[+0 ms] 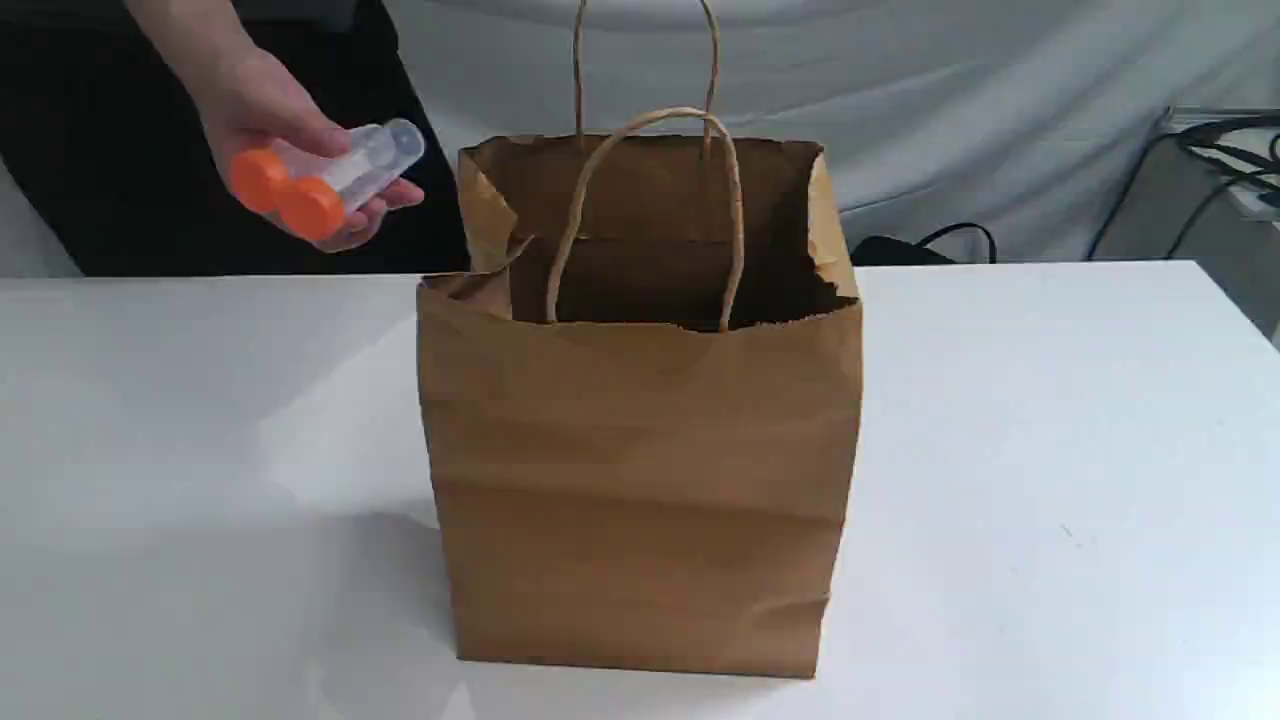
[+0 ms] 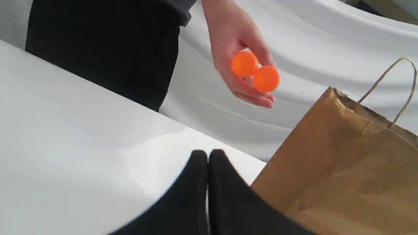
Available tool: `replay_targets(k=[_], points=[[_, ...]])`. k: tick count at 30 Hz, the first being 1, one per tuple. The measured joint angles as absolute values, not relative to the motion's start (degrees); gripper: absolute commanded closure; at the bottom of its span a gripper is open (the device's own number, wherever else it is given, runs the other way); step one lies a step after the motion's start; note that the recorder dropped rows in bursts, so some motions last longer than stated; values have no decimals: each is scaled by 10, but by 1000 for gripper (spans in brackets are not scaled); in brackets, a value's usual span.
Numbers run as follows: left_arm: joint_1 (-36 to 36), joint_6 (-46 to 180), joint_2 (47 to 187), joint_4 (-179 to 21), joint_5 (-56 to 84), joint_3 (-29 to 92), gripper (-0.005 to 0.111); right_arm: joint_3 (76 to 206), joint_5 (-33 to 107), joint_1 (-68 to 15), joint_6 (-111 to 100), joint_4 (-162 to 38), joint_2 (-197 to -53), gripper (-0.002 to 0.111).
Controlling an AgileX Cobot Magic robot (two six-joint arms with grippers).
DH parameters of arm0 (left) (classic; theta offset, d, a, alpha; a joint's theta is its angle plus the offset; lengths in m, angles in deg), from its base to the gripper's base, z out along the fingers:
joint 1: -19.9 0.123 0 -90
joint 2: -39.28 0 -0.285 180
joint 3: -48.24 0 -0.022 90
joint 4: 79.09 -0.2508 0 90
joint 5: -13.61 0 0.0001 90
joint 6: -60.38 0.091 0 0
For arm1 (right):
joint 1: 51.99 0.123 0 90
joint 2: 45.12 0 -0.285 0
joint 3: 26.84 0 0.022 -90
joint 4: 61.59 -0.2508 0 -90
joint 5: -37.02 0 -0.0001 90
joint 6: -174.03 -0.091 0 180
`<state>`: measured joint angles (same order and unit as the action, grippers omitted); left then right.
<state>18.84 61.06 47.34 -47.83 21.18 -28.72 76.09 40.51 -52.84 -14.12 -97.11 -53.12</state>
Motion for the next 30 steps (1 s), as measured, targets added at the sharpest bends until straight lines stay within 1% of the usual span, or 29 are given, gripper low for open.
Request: replay_targets(k=[8,19,23,25,28,30], points=[[188,610,473,-477,212,-287,107,761,385,-528,-149,-1042,-531,108],[188,610,473,-477,212,-287,107,761,377,-528,-151,-1024,-531,108],[188,610,473,-480,212,-287,107,761,332,-528,-152,-1039,-531,108],[188,610,473,-479,212,-287,107,766,281,-528,-154,-1030,-530,108],[188,610,473,-479,212,-287,107,794,226,-528,-154,-980,-530,108],[188,610,473,-479,212,-287,107,829,213,-528,-154,-919,-530,108]])
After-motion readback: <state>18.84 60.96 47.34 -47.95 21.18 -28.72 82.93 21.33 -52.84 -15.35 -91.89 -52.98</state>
